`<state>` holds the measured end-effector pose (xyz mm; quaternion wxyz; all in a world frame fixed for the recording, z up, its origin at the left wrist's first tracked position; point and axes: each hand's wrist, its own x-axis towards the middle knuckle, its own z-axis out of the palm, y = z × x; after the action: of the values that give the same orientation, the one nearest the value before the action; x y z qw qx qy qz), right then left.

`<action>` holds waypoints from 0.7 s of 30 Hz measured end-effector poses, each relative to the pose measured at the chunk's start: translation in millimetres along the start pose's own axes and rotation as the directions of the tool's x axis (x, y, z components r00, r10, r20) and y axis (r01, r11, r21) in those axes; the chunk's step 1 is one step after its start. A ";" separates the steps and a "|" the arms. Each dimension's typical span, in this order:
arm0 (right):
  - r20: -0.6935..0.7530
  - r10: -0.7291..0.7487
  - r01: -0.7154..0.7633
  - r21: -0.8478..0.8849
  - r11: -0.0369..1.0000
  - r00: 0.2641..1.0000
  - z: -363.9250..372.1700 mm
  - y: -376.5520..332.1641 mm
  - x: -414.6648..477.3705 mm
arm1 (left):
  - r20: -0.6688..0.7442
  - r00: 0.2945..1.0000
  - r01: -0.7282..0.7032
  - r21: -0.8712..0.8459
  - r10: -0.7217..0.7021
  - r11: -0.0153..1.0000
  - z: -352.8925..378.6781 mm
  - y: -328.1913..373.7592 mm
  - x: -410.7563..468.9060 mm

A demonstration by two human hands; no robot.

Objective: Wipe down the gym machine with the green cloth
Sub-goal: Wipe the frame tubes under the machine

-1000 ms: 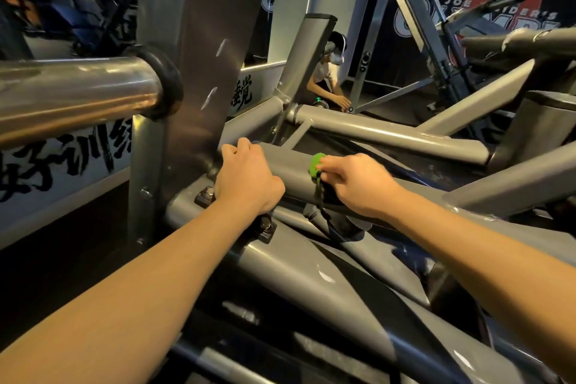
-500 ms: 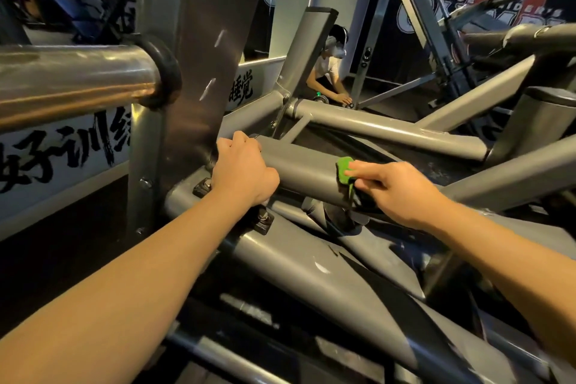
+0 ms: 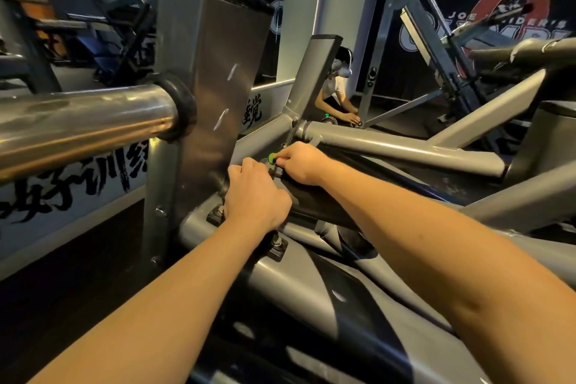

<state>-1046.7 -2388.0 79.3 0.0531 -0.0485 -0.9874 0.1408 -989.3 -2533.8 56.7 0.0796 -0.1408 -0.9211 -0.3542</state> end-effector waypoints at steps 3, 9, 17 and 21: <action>-0.008 -0.024 0.024 -0.018 1.000 1.000 0.1 5.2 -12.7 | 0.001 1.000 -0.009 -0.023 0.009 1.000 -2.4 1.9 -1.9; -0.080 -0.179 0.167 -0.130 0.977 0.981 -10.7 51.8 -104.8 | 0.017 0.996 -0.082 -0.051 0.083 0.995 -6.7 -9.6 1.0; -0.191 -0.309 0.238 -0.324 0.916 0.932 -4.5 54.7 -135.4 | -0.253 0.958 -0.105 0.145 0.139 0.984 10.6 -46.2 -14.7; -0.129 -0.333 0.289 -0.274 0.917 0.934 13.6 12.4 -83.8 | -0.286 0.947 -0.106 0.156 0.148 0.982 14.7 -48.9 -12.7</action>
<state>-964.4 -2389.2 55.1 0.1539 0.0911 -0.9839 0.0001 -993.4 -2561.2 11.9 0.2488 -0.1395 -0.9101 -0.3008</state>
